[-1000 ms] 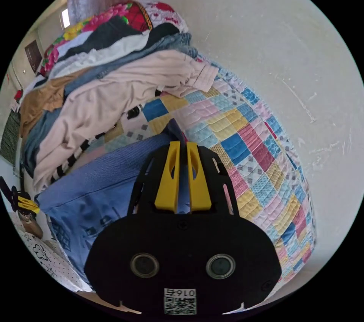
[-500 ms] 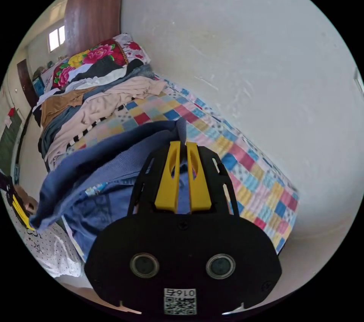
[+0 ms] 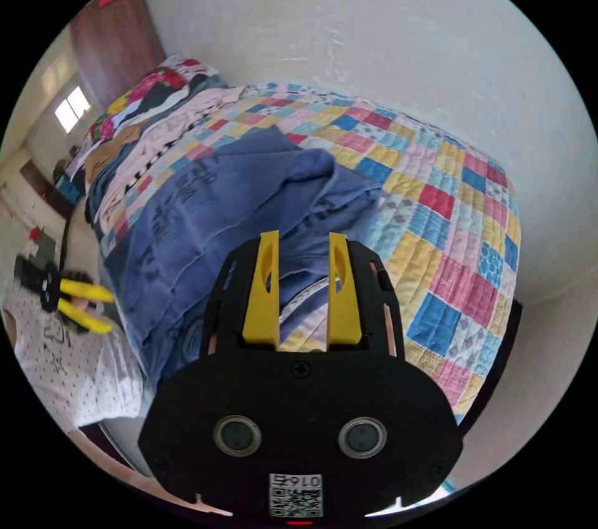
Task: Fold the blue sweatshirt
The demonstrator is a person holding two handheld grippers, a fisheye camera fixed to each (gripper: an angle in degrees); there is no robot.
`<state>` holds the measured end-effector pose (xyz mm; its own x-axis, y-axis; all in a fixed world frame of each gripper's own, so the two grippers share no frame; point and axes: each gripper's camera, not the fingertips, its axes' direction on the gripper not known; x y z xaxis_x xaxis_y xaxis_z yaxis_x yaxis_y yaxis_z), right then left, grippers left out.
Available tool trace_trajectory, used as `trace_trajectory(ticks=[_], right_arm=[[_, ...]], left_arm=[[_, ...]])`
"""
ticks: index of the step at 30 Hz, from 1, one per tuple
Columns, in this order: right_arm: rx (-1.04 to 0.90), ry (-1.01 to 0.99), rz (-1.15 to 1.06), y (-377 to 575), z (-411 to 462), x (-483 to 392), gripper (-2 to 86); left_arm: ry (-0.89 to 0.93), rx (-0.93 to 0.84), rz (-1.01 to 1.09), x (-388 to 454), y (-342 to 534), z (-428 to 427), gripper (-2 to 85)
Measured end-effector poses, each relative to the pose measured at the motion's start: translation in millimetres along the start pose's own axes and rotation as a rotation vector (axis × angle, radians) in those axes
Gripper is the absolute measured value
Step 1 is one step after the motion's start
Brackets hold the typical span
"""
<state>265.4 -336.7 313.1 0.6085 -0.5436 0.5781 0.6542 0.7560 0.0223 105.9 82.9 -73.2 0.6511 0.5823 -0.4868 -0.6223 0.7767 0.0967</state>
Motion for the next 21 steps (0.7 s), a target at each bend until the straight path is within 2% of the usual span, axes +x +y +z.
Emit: trace_trajectory(ticks=[3,6,10,16,21], right_arm=[[-0.014,-0.124,-0.158,23,-3,-56,11.8],[-0.100,-0.135,-0.225,48,7,-101,11.7],[-0.172,-0.061,-0.198,77,21,-123,10.7],[-0.095,-0.118,-0.084,112,18,-120,8.3],[-0.075,-0.085,-0.102,135,1,-134,2.8]], left_arm=[[0.048,-0.100,-0.026,-2,-9,26,10.2],[0.023,-0.108,-0.040,7,-15,41,10.8],[0.019,-0.116,-0.010,27,-26,53,8.9],[0.020,-0.091,0.005,47,-37,63,5.7],[0.027,-0.074,-0.021,48,-48,60,7.4]])
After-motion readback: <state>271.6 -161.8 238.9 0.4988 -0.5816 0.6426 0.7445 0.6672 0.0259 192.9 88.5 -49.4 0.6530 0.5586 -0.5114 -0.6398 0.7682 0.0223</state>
